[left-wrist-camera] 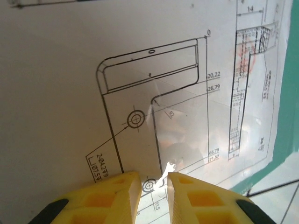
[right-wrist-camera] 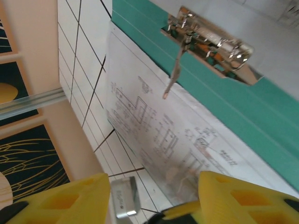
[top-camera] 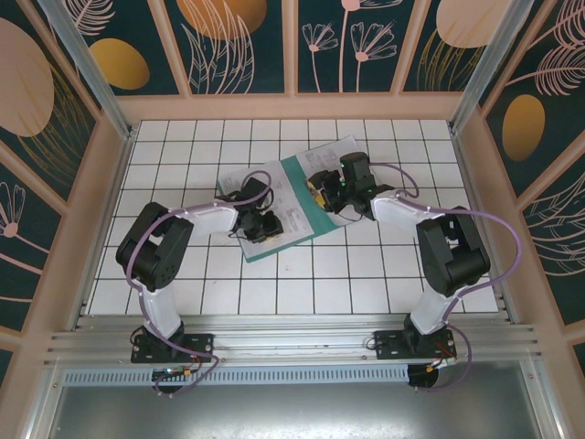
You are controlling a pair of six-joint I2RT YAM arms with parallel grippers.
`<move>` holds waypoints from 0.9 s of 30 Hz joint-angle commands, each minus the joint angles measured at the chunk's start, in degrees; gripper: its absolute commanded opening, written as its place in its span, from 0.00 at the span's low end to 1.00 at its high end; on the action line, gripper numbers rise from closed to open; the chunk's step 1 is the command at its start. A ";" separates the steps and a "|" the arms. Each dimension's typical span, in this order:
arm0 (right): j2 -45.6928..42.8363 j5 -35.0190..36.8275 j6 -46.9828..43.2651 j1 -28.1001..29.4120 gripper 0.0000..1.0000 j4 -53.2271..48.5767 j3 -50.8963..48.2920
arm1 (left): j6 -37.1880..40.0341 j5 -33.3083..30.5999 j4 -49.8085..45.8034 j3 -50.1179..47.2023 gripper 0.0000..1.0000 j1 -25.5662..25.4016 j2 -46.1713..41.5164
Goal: Put the files into the folder
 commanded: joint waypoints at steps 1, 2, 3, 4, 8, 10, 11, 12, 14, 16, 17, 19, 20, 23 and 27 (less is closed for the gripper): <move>2.93 -0.46 2.02 -1.42 0.51 1.11 1.48 | -2.42 2.42 -4.84 -2.02 0.26 -2.99 4.69; 3.61 -0.57 1.80 -1.85 0.50 0.37 2.03 | -2.77 2.48 -4.59 -1.93 0.26 -3.19 4.86; 4.13 -0.58 1.44 -2.28 0.49 -0.74 2.72 | -3.07 2.62 -4.31 -1.93 0.26 -3.32 4.88; 4.53 -0.50 1.16 -2.63 0.49 -1.35 3.09 | -3.29 2.82 -4.00 -1.85 0.26 -3.42 4.97; 6.38 -0.76 0.14 -3.49 0.45 -1.84 4.60 | -3.73 3.73 -3.49 -0.72 0.26 -3.76 5.49; 7.29 -1.00 -0.15 -3.74 0.44 -1.76 5.09 | -3.62 3.78 -3.58 -0.22 0.26 -3.83 5.78; 7.80 -1.39 -0.16 -3.84 0.43 -1.62 5.38 | -3.70 3.82 -3.67 -0.09 0.26 -3.89 5.80; 8.11 -1.59 -0.13 -3.84 0.42 -1.47 5.62 | -3.62 3.81 -3.67 0.00 0.26 -3.94 5.90; 8.89 -1.97 -0.33 -3.84 0.41 -1.68 6.40 | -3.54 3.82 -3.67 0.09 0.26 -3.91 6.14; 9.51 -2.29 -0.41 -3.83 0.39 -1.88 6.88 | -3.56 3.73 -3.83 0.18 0.26 -3.96 6.14; 9.77 -2.43 -0.47 -3.79 0.38 -1.99 7.05 | -3.51 3.64 -3.93 0.29 0.26 -3.93 6.25; 10.26 -2.39 -0.70 -3.89 0.36 -2.86 7.33 | -3.50 3.51 -4.15 0.51 0.26 -3.91 6.30; 10.32 -2.34 -0.84 -3.93 0.36 -3.10 7.35 | -3.39 3.40 -4.24 0.61 0.26 -3.91 6.30; 10.74 -2.25 -1.18 -4.19 0.32 -3.11 7.24 | -3.45 3.38 -4.37 0.72 0.26 -3.96 6.40; 11.43 -2.52 -1.54 -4.44 0.27 -3.26 7.59 | -3.52 3.20 -4.45 0.62 0.26 -3.97 6.30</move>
